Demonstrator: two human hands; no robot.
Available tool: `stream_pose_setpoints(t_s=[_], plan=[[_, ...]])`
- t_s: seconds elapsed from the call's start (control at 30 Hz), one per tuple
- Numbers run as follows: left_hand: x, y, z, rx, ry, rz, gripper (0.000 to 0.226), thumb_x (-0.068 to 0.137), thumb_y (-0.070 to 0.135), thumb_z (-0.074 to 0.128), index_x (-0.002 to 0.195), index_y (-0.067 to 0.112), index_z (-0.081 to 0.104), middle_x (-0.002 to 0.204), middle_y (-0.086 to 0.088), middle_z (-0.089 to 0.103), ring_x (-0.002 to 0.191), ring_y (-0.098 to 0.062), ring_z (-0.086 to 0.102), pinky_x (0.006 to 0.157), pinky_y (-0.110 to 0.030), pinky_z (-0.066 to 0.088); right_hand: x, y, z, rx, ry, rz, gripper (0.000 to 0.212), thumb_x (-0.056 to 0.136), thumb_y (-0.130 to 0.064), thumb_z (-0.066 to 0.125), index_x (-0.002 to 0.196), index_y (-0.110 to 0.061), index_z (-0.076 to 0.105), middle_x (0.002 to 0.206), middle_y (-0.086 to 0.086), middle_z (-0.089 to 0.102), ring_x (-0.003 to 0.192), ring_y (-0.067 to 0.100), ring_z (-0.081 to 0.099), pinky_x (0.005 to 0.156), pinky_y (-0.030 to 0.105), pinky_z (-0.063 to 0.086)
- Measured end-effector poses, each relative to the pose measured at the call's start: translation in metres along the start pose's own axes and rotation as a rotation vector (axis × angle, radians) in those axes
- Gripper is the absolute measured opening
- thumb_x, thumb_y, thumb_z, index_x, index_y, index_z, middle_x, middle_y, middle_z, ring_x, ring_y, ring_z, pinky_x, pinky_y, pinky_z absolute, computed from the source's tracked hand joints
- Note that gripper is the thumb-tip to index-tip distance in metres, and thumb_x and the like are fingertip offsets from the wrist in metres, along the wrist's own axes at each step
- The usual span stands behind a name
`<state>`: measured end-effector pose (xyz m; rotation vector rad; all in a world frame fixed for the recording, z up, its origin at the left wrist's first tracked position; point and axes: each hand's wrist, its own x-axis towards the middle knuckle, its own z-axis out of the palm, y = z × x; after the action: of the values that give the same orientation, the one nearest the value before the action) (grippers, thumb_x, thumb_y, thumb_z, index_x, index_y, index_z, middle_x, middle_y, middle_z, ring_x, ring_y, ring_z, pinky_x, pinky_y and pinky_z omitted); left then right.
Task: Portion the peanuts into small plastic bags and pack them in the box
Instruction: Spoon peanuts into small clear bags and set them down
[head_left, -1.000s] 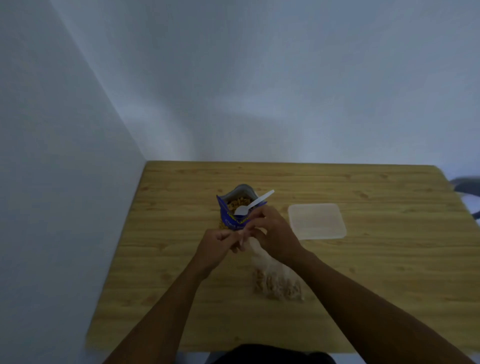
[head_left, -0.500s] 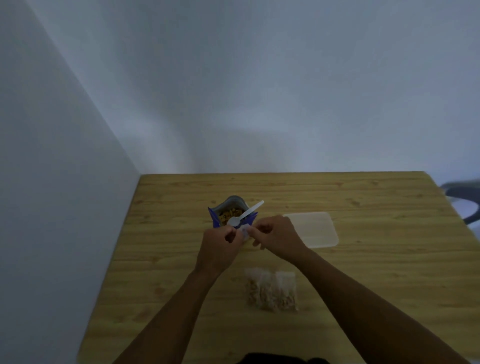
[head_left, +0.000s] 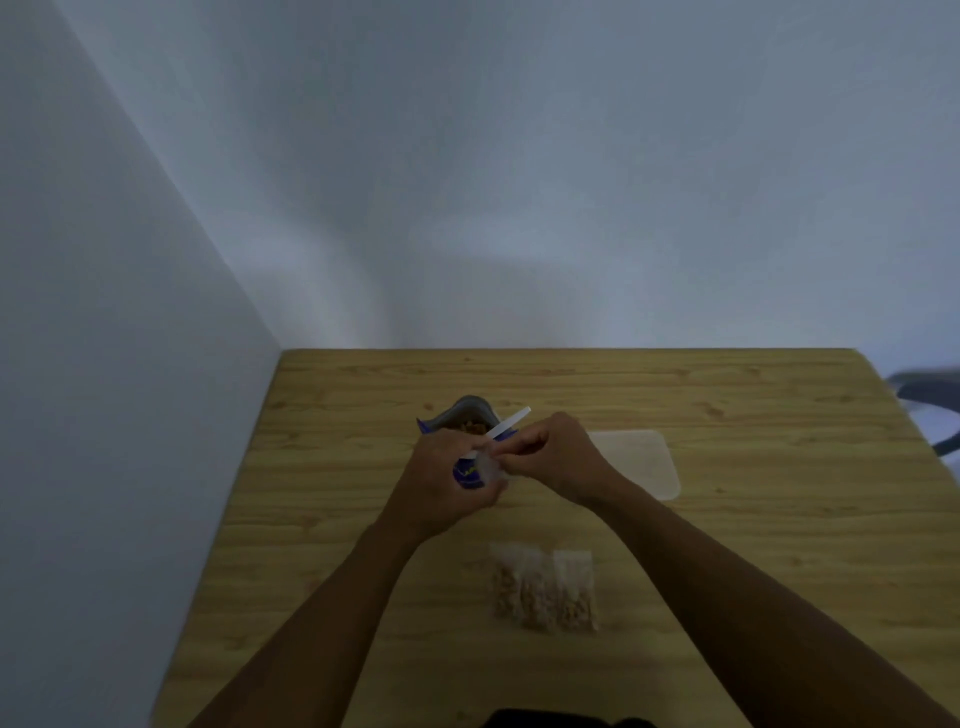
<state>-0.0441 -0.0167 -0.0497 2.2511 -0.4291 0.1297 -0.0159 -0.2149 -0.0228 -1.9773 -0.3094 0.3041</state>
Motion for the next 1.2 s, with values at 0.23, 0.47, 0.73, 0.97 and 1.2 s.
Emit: stream_pose_setpoints(t_s=[0.23, 0.47, 0.73, 0.97, 1.2], plan=[[0.008, 0.015, -0.009, 0.137, 0.039, 0.126, 0.045, 0.070, 0.051, 0.078, 0.103, 0.020, 0.072, 0.086, 0.006, 0.071, 0.079, -0.010, 0.060, 0.073, -0.028, 0.043, 0.010, -0.005, 0.000, -0.008, 0.030, -0.026, 0.010, 0.076, -0.009, 0.084, 0.084, -0.014, 0.083, 0.077, -0.002, 0.078, 0.070, 0.013, 0.075, 0.069, 0.028, 0.061], [0.012, 0.002, -0.005, 0.280, 0.094, 0.053, 0.024, 0.084, 0.042, 0.067, 0.099, 0.024, 0.070, 0.071, 0.006, 0.064, 0.068, -0.016, 0.056, 0.065, -0.036, 0.044, 0.020, -0.007, -0.001, -0.021, 0.008, 0.004, 0.013, 0.081, -0.011, 0.080, 0.092, -0.017, 0.082, 0.081, -0.002, 0.079, 0.075, 0.012, 0.074, 0.073, 0.031, 0.062], [0.002, -0.016, -0.014, 0.067, 0.197, -0.217, 0.042, 0.075, 0.042, 0.065, 0.106, 0.015, 0.074, 0.093, 0.001, 0.073, 0.082, -0.013, 0.066, 0.072, -0.033, 0.055, 0.030, -0.001, 0.006, -0.083, 0.614, 0.110, 0.025, 0.085, -0.021, 0.075, 0.108, -0.023, 0.066, 0.096, -0.005, 0.060, 0.079, 0.006, 0.056, 0.067, 0.016, 0.047], [0.002, -0.031, -0.024, 0.003, 0.325, -0.204, 0.024, 0.079, 0.016, 0.079, 0.102, 0.013, 0.075, 0.097, 0.002, 0.073, 0.087, -0.007, 0.068, 0.074, -0.024, 0.056, 0.041, 0.023, 0.029, -0.059, 0.437, 0.253, 0.014, 0.085, -0.030, 0.078, 0.095, -0.020, 0.079, 0.086, -0.004, 0.075, 0.079, 0.007, 0.067, 0.078, 0.033, 0.057], [0.000, -0.051, -0.026, -0.032, 0.233, -0.254, 0.048, 0.076, 0.023, 0.083, 0.120, 0.010, 0.070, 0.107, 0.007, 0.071, 0.091, 0.003, 0.066, 0.076, -0.009, 0.052, 0.051, 0.005, 0.035, -0.305, 0.303, -0.150, 0.010, 0.089, -0.024, 0.074, 0.090, -0.017, 0.081, 0.073, -0.006, 0.074, 0.060, -0.004, 0.061, 0.060, 0.012, 0.045]])
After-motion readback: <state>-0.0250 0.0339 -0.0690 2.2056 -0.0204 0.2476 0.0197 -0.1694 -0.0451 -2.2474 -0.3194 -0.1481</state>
